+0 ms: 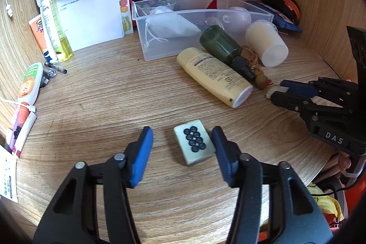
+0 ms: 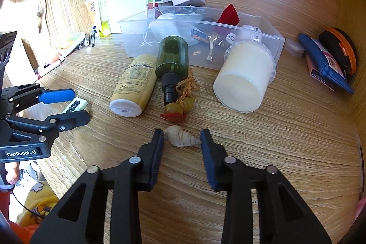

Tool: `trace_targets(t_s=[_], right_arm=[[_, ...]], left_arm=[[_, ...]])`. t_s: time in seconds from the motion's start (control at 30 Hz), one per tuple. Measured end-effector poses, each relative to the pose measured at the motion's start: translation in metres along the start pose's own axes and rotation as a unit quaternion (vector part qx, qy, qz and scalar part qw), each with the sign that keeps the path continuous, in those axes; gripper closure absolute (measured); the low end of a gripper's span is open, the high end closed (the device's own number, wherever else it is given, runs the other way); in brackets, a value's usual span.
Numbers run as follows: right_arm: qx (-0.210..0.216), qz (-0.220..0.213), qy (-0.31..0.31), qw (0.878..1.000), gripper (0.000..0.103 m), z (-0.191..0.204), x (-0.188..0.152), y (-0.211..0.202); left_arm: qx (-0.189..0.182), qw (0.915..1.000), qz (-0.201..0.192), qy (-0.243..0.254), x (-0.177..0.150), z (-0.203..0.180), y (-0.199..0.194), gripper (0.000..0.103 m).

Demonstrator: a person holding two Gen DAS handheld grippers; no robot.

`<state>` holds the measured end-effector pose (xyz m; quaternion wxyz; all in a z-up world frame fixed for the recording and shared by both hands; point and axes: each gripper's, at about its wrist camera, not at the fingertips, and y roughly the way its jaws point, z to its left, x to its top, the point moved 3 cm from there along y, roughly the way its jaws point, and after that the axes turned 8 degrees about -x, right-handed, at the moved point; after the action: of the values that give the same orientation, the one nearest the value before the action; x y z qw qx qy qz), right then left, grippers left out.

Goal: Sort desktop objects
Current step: 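Grasp the white dotted tile with the left tool while the right tool grasps the seashell, then carry the tile and seashell over the clear bin with both tools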

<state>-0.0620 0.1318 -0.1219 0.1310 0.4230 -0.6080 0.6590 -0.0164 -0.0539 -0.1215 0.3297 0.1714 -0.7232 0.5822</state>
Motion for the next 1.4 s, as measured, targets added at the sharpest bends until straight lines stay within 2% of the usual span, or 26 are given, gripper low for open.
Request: trace_targets(t_s=[0.07,0.27,0.67,0.7,0.77,1.1,1.4], right_arm=[[0.006,0.000,0.002,1.000,0.076,0.000,0.000,0.000],[0.015,0.000,0.010,1.000,0.078,-0.002,0.000,-0.001],[0.039,-0.004,0.036,0.999,0.079,-0.008,-0.002,-0.015],[0.041,-0.005,0.038,0.998,0.091,-0.010,-0.001,-0.017],[0.046,-0.003,0.043,0.998,0.093,-0.012,-0.001,-0.019],[0.045,0.001,0.048,0.998,0.094,-0.021,-0.003,-0.021],[0.041,-0.025,0.050,0.998,0.093,-0.031,0.007,-0.043]], left_arm=[[0.000,1.0000,0.000,0.001,0.000,-0.001,0.000,0.055],[0.003,0.9999,-0.002,0.012,0.000,-0.012,-0.001,0.079],[0.002,1.0000,0.002,-0.002,0.002,-0.008,-0.001,0.079],[0.003,1.0000,0.002,-0.003,0.002,-0.008,-0.001,0.079],[0.006,0.9999,0.002,-0.008,0.002,-0.004,-0.001,0.079],[0.012,0.9992,-0.015,-0.036,0.010,0.013,-0.011,0.079],[0.028,0.9977,-0.049,-0.036,0.031,0.022,-0.031,0.079]])
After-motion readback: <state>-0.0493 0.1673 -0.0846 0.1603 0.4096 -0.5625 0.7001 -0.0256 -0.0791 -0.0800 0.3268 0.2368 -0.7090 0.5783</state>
